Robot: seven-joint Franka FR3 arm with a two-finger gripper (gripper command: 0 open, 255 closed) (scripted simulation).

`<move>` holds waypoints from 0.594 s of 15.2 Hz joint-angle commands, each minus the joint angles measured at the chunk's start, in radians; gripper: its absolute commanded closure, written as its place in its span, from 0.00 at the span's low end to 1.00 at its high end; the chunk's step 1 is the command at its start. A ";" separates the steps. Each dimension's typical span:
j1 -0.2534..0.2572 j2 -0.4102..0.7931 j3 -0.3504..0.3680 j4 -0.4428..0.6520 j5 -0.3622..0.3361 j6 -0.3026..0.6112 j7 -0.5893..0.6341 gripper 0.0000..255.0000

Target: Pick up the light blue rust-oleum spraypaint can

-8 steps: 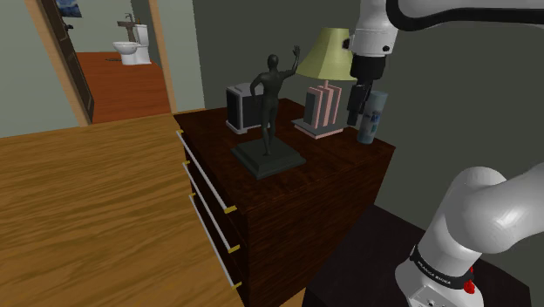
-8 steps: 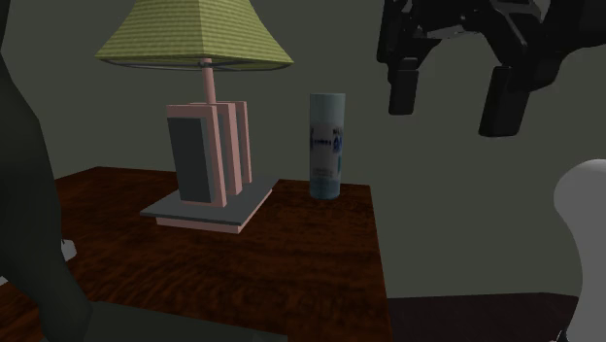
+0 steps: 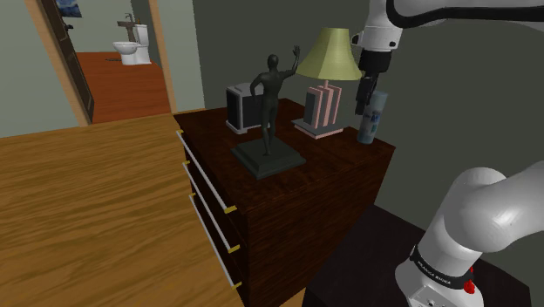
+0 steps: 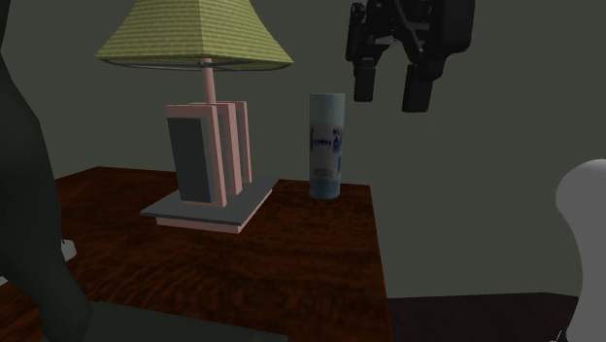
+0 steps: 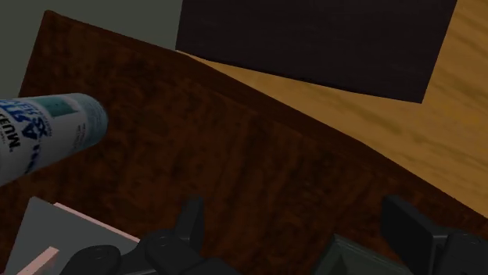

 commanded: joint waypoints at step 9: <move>-0.050 0.150 -0.207 0.144 -0.095 0.058 -0.243 0.00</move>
